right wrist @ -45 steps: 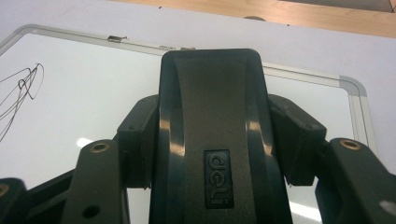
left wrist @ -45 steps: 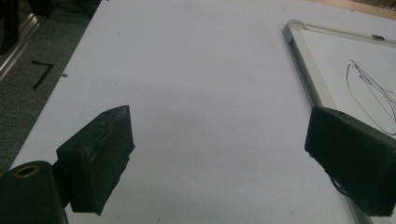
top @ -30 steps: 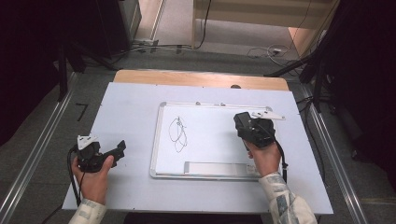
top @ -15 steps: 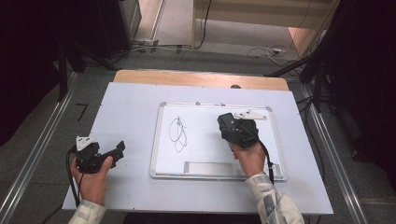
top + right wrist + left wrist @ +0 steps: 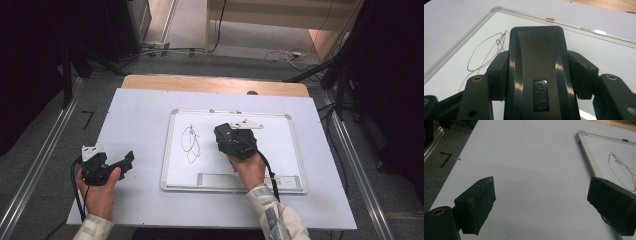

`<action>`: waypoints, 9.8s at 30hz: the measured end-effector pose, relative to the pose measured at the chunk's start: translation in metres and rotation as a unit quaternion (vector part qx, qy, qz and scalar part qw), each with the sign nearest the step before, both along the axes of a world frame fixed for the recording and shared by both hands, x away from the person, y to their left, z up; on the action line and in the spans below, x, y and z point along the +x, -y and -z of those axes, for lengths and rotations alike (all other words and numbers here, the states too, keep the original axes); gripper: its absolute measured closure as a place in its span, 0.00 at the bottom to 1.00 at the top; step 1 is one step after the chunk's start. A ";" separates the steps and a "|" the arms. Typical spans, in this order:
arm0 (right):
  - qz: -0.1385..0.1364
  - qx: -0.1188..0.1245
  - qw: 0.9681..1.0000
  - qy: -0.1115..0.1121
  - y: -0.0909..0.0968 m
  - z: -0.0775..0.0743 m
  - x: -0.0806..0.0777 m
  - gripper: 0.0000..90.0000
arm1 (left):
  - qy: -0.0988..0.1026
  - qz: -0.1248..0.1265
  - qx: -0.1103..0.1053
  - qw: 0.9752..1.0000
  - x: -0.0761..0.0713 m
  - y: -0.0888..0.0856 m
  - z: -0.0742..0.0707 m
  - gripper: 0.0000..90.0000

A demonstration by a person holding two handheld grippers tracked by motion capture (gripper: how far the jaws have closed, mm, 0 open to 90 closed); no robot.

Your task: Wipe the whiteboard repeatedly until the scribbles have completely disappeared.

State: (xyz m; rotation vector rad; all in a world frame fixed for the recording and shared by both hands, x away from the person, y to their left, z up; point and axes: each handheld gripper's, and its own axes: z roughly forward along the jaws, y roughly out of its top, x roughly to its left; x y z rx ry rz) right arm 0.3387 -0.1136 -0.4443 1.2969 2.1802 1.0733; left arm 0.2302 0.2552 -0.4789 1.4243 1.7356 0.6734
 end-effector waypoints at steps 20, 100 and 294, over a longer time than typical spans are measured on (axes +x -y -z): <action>-0.040 0.000 0.999 -0.008 -0.056 0.020 -0.001 0.42 | 0.002 0.001 -0.005 1.000 0.001 -0.002 0.000 0.09; -0.076 -0.072 0.994 -0.024 -0.132 0.048 -0.011 0.42 | 0.000 0.002 -0.005 1.000 0.001 -0.003 0.001 0.09; -0.053 -0.082 0.995 -0.026 -0.143 0.047 0.046 0.42 | -0.008 0.010 -0.007 1.000 0.004 -0.002 0.004 0.09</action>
